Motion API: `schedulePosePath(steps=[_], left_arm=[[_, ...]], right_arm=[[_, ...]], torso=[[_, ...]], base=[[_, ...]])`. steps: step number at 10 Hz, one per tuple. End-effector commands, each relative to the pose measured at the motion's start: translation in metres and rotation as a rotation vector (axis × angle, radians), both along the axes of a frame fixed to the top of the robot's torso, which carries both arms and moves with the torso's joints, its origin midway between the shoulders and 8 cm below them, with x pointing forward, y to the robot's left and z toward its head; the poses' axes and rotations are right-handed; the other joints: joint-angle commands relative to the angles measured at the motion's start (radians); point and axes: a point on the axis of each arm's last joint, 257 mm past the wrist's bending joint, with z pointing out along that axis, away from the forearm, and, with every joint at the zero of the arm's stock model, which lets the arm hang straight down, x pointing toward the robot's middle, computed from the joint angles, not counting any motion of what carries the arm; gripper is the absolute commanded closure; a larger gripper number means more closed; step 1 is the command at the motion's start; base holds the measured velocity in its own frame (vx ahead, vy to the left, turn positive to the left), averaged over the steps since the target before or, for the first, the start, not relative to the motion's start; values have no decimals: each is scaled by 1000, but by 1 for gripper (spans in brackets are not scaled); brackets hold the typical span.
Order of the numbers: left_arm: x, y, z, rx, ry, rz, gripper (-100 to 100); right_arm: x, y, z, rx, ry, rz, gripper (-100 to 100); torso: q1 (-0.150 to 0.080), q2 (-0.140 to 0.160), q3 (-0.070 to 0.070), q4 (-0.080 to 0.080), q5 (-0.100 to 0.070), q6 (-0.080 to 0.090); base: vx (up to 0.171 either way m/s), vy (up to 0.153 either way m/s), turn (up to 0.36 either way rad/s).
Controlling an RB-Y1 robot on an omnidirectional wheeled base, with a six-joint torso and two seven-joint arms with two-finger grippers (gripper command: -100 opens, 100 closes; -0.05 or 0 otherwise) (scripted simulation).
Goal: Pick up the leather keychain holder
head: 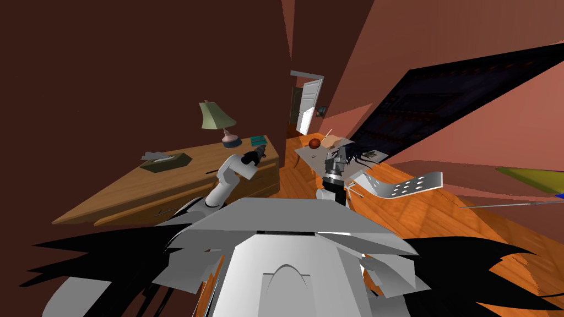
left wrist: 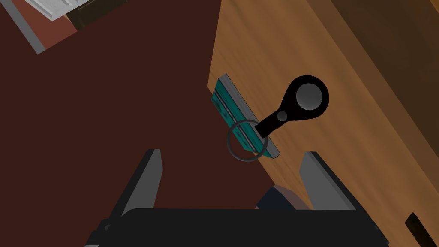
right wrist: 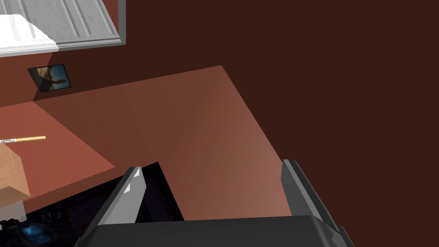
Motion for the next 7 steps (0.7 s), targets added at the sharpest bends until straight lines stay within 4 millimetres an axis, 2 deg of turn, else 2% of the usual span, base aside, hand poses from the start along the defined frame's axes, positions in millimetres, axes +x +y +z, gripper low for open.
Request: schedulePosePath(steps=[1, 7], left_arm=[[-1, 5, 0, 21, 16, 23, -100], [-8, 27, -9, 82, 88, 114, -100]], right_arm=[[0, 0, 0, 0, 0, 0, 0], [0, 0, 0, 0, 0, 0, 0]], torso=[[0, 0, 0, 0, 0, 0], [0, 0, 0, 0, 0, 0]], base=[[18, -8, -65], [18, -8, -45]])
